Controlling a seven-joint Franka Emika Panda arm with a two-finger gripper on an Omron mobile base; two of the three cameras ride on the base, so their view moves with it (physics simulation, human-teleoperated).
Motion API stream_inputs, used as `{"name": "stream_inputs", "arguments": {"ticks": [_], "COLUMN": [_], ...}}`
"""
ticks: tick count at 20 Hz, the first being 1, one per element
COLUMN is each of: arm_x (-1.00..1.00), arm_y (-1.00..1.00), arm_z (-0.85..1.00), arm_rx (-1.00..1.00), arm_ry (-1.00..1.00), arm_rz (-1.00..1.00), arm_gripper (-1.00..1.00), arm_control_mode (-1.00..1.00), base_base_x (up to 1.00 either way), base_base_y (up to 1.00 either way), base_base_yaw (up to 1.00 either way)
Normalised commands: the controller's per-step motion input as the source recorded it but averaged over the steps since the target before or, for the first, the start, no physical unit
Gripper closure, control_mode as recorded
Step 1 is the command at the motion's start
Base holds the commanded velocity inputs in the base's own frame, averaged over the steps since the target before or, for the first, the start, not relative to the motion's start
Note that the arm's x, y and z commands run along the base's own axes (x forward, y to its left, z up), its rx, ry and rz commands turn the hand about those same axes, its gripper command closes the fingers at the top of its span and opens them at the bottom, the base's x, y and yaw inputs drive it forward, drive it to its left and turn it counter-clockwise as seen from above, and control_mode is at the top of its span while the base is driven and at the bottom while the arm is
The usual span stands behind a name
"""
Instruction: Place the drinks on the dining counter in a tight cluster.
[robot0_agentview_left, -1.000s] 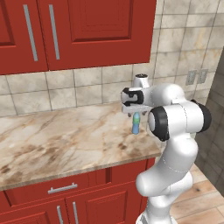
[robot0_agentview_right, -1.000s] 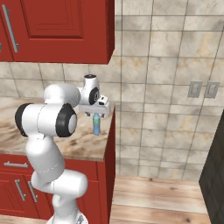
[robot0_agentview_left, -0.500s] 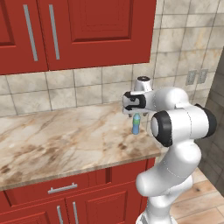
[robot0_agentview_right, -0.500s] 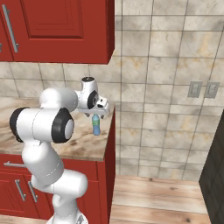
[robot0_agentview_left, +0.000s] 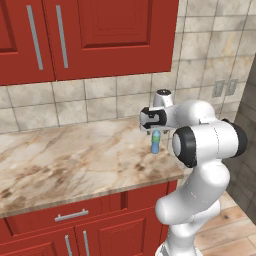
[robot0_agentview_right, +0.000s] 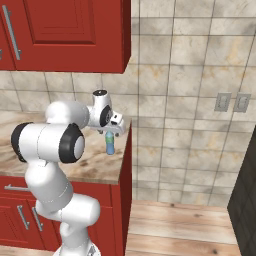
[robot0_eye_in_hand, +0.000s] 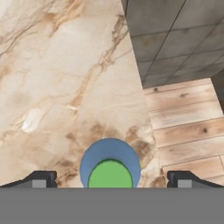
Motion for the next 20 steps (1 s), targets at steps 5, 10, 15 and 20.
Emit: {"name": "stream_inputs", "arguments": {"ticks": [5,10,15,20], "arm_x": [0.0,0.1,0.0,0.0], "arm_y": [0.0,0.0,0.0,0.0], "arm_z": [0.0,-0.02,0.0,-0.01], "arm_rx": [0.0,0.0,0.0,-0.01], "arm_ry": [-0.01,0.0,-0.01,-0.15], "arm_rz": [0.0,-0.02,-0.01,-0.03], "arm_gripper": [-1.0,-1.0,-1.0,-1.0], "arm_control_mode": [-1.0,-1.0,-1.0,-1.0], "base_base_x": [0.0,0.0,0.0,0.0], "base_base_y": [0.0,0.0,0.0,0.0], "base_base_yaw": [0.0,0.0,0.0,0.0]}}
